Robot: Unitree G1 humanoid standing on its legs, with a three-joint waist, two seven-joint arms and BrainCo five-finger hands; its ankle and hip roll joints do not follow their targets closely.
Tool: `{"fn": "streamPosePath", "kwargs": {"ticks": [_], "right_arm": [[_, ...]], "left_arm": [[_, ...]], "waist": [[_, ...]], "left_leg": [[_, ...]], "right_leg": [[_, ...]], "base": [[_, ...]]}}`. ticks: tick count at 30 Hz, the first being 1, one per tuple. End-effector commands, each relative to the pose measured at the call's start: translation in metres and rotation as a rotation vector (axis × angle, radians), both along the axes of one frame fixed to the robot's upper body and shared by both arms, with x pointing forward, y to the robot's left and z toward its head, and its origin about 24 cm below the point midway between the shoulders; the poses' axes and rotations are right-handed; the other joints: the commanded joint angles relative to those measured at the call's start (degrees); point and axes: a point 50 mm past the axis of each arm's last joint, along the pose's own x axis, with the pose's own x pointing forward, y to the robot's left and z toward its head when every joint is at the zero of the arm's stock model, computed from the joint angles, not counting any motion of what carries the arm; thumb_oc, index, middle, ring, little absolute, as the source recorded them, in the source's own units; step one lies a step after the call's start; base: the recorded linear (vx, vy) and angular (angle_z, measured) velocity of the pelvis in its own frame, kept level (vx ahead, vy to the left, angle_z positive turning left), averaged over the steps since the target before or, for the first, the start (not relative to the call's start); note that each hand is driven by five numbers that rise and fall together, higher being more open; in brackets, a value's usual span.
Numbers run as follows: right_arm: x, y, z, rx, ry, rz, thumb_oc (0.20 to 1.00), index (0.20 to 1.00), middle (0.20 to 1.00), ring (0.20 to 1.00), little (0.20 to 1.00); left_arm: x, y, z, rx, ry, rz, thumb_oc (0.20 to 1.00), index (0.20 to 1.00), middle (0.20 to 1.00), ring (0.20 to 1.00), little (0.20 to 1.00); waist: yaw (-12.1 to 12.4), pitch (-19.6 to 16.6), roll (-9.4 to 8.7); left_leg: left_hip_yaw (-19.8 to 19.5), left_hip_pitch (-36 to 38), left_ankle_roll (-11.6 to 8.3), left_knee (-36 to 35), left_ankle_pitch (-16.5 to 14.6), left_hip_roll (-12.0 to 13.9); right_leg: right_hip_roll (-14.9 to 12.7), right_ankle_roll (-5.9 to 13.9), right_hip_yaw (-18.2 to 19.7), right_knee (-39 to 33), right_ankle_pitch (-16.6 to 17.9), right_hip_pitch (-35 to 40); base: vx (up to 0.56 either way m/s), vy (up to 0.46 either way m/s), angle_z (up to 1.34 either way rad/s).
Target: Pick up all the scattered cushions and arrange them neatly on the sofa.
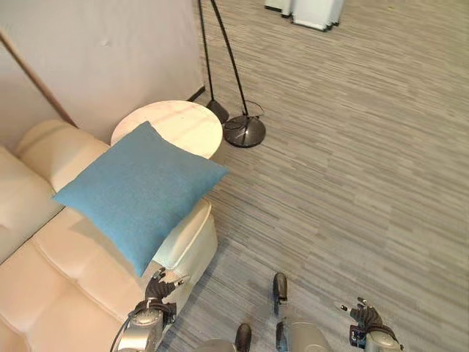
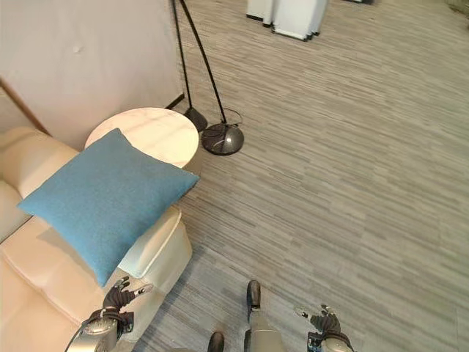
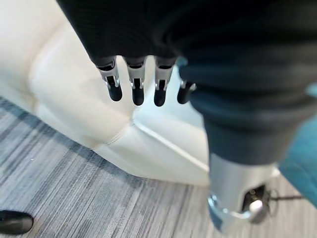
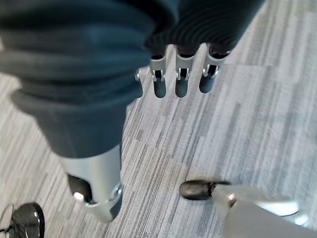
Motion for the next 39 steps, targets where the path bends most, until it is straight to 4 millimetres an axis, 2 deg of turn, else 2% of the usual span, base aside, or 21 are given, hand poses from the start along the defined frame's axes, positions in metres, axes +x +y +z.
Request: {"fn": "streamPosePath", "kwargs": {"ticks": [1,5,8,10,11,12,14,15,16,17,18,20,22,24,27,29,31,32,35,36,39], "right_arm": [[0.016,-0.017,0.014,-0.062,-0.071,0.014,1.0,1.0,1.0,1.0,1.0],[0.014,-0.016,0.013,-0.053,-0.072,0.029,1.0,1.0,1.0,1.0,1.0],[0.02,-0.019,0.018,-0.055,-0.1,0.028,1.0,1.0,1.0,1.0,1.0],[0.021,-0.024,0.021,-0.065,-0.111,0.021,1.0,1.0,1.0,1.0,1.0],[0.02,-0.027,0.02,-0.078,-0.096,0.019,1.0,1.0,1.0,1.0,1.0],[0.02,-0.027,0.02,-0.078,-0.096,0.019,1.0,1.0,1.0,1.0,1.0],[0.018,-0.03,0.019,-0.083,-0.079,0.001,1.0,1.0,1.0,1.0,1.0],[0.015,-0.03,0.017,-0.081,-0.074,-0.015,1.0,1.0,1.0,1.0,1.0],[0.015,-0.03,0.017,-0.081,-0.074,-0.015,1.0,1.0,1.0,1.0,1.0],[0.012,-0.031,0.016,-0.096,-0.059,-0.011,1.0,1.0,1.0,1.0,1.0],[0.015,-0.029,0.017,-0.101,-0.067,0.004,1.0,1.0,1.0,1.0,1.0],[0.017,-0.024,0.017,-0.095,-0.061,0.036,1.0,1.0,1.0,1.0,1.0],[0.016,-0.02,0.015,-0.09,-0.049,0.054,1.0,1.0,1.0,1.0,1.0],[0.016,-0.016,0.012,-0.08,-0.043,0.055,1.0,1.0,1.0,1.0,1.0],[0.016,-0.003,0.009,-0.039,-0.053,0.077,1.0,1.0,1.0,1.0,1.0],[0.017,0.004,0.007,-0.019,-0.055,0.091,1.0,1.0,1.0,1.0,1.0],[0.019,0.009,0.007,-0.012,-0.055,0.099,1.0,1.0,1.0,1.0,1.0],[0.022,0.011,0.007,-0.007,-0.059,0.103,1.0,1.0,1.0,1.0,1.0],[0.021,0.011,0.006,-0.002,-0.056,0.085,1.0,1.0,1.0,1.0,1.0],[0.013,0.007,0.002,-0.015,-0.018,0.059,1.0,1.0,1.0,1.0,1.0],[0.001,0.003,-0.005,-0.031,0.039,0.015,1.0,1.0,1.0,1.0,1.0]], "left_arm": [[0.013,0.006,0.017,0.022,-0.099,-0.015,1.0,1.0,1.0,1.0,1.0],[0.007,0.003,0.009,-0.007,-0.064,0.005,1.0,1.0,1.0,1.0,1.0],[0.006,-0.001,0.006,-0.035,-0.055,0.013,1.0,1.0,1.0,1.0,1.0],[0.008,-0.002,0.007,-0.039,-0.061,0.007,1.0,1.0,1.0,1.0,1.0],[0.012,-0.001,0.009,-0.035,-0.073,0.001,1.0,1.0,1.0,1.0,1.0],[0.012,-0.001,0.009,-0.035,-0.073,0.001,1.0,1.0,1.0,1.0,1.0],[0.015,-0.001,0.01,-0.032,-0.081,-0.008,1.0,1.0,1.0,1.0,1.0],[0.015,0.001,0.01,-0.019,-0.073,-0.009,1.0,1.0,1.0,1.0,1.0],[0.015,0.001,0.01,-0.019,-0.073,-0.009,1.0,1.0,1.0,1.0,1.0],[0.012,0.001,0.008,-0.015,-0.058,-0.011,1.0,1.0,1.0,1.0,1.0],[0.009,0.004,0.006,0.006,-0.039,-0.011,1.0,1.0,1.0,1.0,1.0],[0.001,0.008,0.003,-0.004,-0.02,0.025,1.0,1.0,1.0,1.0,1.0],[-0.004,0.007,-0.001,-0.011,0.0,0.03,1.0,1.0,1.0,1.0,1.0],[-0.007,0.006,-0.004,-0.017,0.02,0.036,1.0,1.0,1.0,1.0,1.0],[-0.008,0.008,-0.005,-0.006,0.03,0.037,1.0,1.0,1.0,1.0,1.0],[-0.007,0.007,-0.005,-0.005,0.034,0.028,1.0,1.0,1.0,1.0,1.0],[-0.004,0.005,-0.004,-0.004,0.023,0.019,1.0,1.0,1.0,1.0,1.0],[0.002,0.003,-0.001,-0.009,0.002,0.015,1.0,1.0,1.0,1.0,1.0],[0.004,0.002,0.0,-0.013,-0.008,0.016,1.0,1.0,1.0,1.0,1.0],[0.005,0.003,0.0,-0.011,-0.006,0.021,1.0,1.0,1.0,1.0,1.0],[0.006,0.005,0.0,-0.009,-0.004,0.035,1.0,1.0,1.0,1.0,1.0]], "waist": [[-0.5,-0.1,-0.05],[-1.1,-1.8,-0.07],[-0.6,-1.2,-0.04],[-0.5,0.2,-0.28],[-0.5,0.9,-0.75],[-0.4,1.0,-0.72],[-0.6,0.9,-1.03],[-0.8,0.3,-0.98],[-0.9,0.2,-1.04],[-1.0,0.0,-0.6],[-1.1,0.2,-0.5],[-0.6,-0.6,-0.66],[-0.5,-1.3,-0.86],[-0.6,-2.2,-1.72],[0.0,-2.4,-3.51],[-0.6,-1.9,-3.78],[-1.2,-1.3,-3.38],[-1.4,-0.4,-2.17],[-1.7,0.1,-1.31],[-2.1,0.3,-1.21],[-2.5,0.1,-1.07]], "left_leg": [[3.8,2.3,-6.54,-1.1,-4.2,4.0],[-0.6,3.2,-8.68,3.3,-5.8,7.7],[-1.2,-2.0,-9.92,14.6,-3.0,7.5],[2.7,-6.6,-9.72,22.1,-2.3,6.9],[9.5,-9.7,-8.92,24.3,-2.8,8.1],[9.6,-9.7,-8.91,24.5,-2.9,8.2],[14.4,-11.7,-8.41,20.6,-4.9,8.2],[16.7,-13.3,-8.29,11.8,-3.0,7.7],[16.6,-13.1,-8.29,11.3,-2.7,7.5],[17.9,-15.4,-9.49,4.2,3.3,8.0],[21.8,-17.1,-11.44,-1.6,5.6,8.2],[24.4,-17.2,-11.67,-1.6,6.2,9.3],[23.6,-16.8,-11.2,-1.6,7.0,8.9],[24.2,-15.5,-10.74,-1.6,7.3,8.4],[24.2,-13.0,-8.69,-1.6,5.3,7.4],[23.8,-10.0,-6.49,-1.6,2.4,6.1],[23.2,-8.3,-5.86,-1.6,1.0,5.9],[23.2,-8.3,-5.91,-1.6,1.3,7.0],[22.7,-7.8,-6.26,-1.6,1.3,7.7],[21.7,-7.2,-6.48,-1.6,1.3,7.6],[21.0,-7.2,-6.64,-1.6,1.2,7.6]], "right_leg": [[0.2,1.15,1.7,1.4,1.4,3.2],[2.1,-1.55,0.8,6.1,-2.2,4.6],[2.2,-3.01,-2.7,6.6,-4.5,7.3],[1.6,-3.58,-5.3,6.2,-5.6,9.6],[1.3,-4.3,-8.0,5.4,-7.1,11.9],[1.3,-4.29,-8.0,5.4,-7.1,11.9],[0.8,-4.43,-10.5,4.2,-8.1,13.6],[1.0,-4.33,-13.7,2.9,-9.1,14.8],[0.9,-4.33,-13.8,2.9,-9.1,14.8],[1.5,-4.78,-16.1,2.4,-9.9,16.1],[2.1,-4.68,-17.3,1.6,-10.9,18.4],[2.5,-4.31,-17.9,1.1,-11.8,20.7],[2.1,-3.83,-18.3,1.1,-12.3,21.8],[1.2,-3.88,-18.2,3.3,-14.0,22.7],[-1.7,-2.16,-17.9,14.0,-15.3,20.5],[-5.2,-0.23,-17.2,26.5,-11.6,15.7],[-5.5,-0.37,-14.6,30.0,-10.3,12.7],[-3.8,-1.71,-12.9,26.7,-11.2,9.6],[-2.3,-2.09,-10.8,21.0,-11.6,8.4],[-1.1,-1.65,-7.1,13.5,-9.9,8.6],[-0.6,-1.28,-3.3,8.6,-7.8,7.8]], "base": [[0.59,-0.42,1.27],[0.42,-0.376,1.28],[0.28,-0.316,0.95],[0.15,-0.235,0.69],[0.11,-0.187,0.65],[0.12,-0.192,0.83],[0.16,-0.144,0.87],[0.18,-0.129,1.34],[0.28,-0.108,1.32],[0.39,0.022,0.9],[0.45,0.052,0.4],[0.44,0.155,0.69],[0.35,0.151,0.13],[0.44,0.187,-0.01],[0.38,0.217,0.07],[0.32,0.276,0.2],[0.15,0.133,0.48],[0.04,0.046,0.82],[0.1,-0.018,0.52],[0.13,-0.05,0.26],[0.1,-0.078,0.41]]}}
